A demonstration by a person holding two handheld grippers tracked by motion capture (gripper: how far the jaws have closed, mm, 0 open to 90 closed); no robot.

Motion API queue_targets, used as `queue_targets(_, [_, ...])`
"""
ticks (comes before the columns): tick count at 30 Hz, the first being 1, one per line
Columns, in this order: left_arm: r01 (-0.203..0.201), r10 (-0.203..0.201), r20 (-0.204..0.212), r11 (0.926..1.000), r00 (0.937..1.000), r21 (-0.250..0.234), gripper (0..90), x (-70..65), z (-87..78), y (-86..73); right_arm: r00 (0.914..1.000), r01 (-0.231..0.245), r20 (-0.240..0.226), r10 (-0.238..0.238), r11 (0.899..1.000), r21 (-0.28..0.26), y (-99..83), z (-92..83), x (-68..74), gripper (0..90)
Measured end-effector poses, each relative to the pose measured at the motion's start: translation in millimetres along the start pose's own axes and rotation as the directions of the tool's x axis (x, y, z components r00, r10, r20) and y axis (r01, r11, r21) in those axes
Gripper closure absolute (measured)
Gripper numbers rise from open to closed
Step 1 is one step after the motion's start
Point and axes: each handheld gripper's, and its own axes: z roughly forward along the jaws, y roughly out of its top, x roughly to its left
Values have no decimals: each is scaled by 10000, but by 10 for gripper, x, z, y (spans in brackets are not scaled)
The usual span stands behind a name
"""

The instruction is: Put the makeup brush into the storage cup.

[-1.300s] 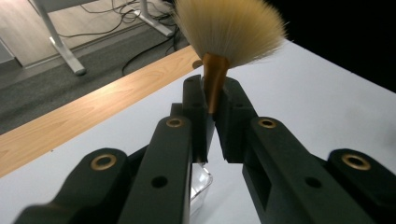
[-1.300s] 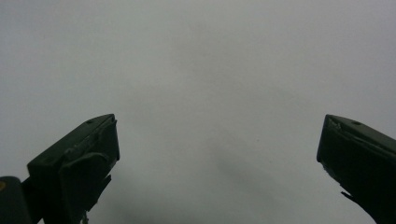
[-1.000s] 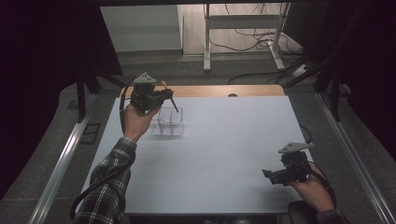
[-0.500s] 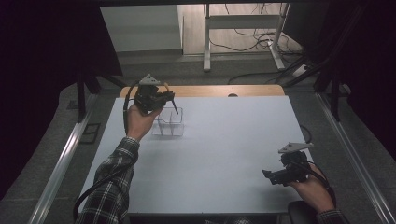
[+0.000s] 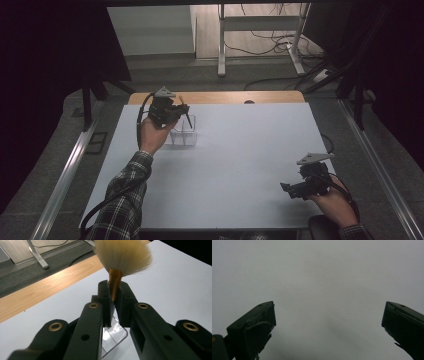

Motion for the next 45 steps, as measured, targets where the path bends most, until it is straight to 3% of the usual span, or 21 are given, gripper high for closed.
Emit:
queue_targets(23, [127, -123, -90, 9986, 9999, 505, 826, -23, 220, -264, 9999, 158, -57, -156, 9996, 240, 2, 26, 13, 0])
queue_targets(35, [-194, 198, -38, 9969, 9998, 761, 808, -66, 309, -346, 9998, 169, -104, -166, 9993, 333, 2, 38, 15, 0])
queue_targets(37, [-215, 220, -77, 9979, 9997, 615, 655, -70, 292, -327, 9998, 167, -108, -164, 9993, 337, 2, 39, 15, 0])
queue_targets(39, [-273, 288, -257, 9981, 9993, 557, 381, -75, 274, -295, 9998, 158, -103, -154, 9993, 330, 2, 38, 13, 0])
queue_targets(40, [-258, 271, -250, 9984, 9993, 505, 332, -71, 264, -284, 9998, 148, -103, -145, 9994, 326, 1, 37, 13, 0])
queue_targets(42, [61, -35, -397, 9980, 9992, 633, 134, -50, 259, -246, 9998, 142, -114, -138, 9994, 307, 1, 36, 12, 0])
queue_targets(43, [94, -67, -424, 9980, 9991, 629, 66, -43, 255, -240, 9998, 141, -108, -137, 9994, 307, 1, 36, 12, 0])
queue_targets(45, [255, -225, -410, 9969, 9989, 748, 14, -19, 246, -225, 9998, 150, -98, -147, 9994, 322, 2, 37, 13, 0])
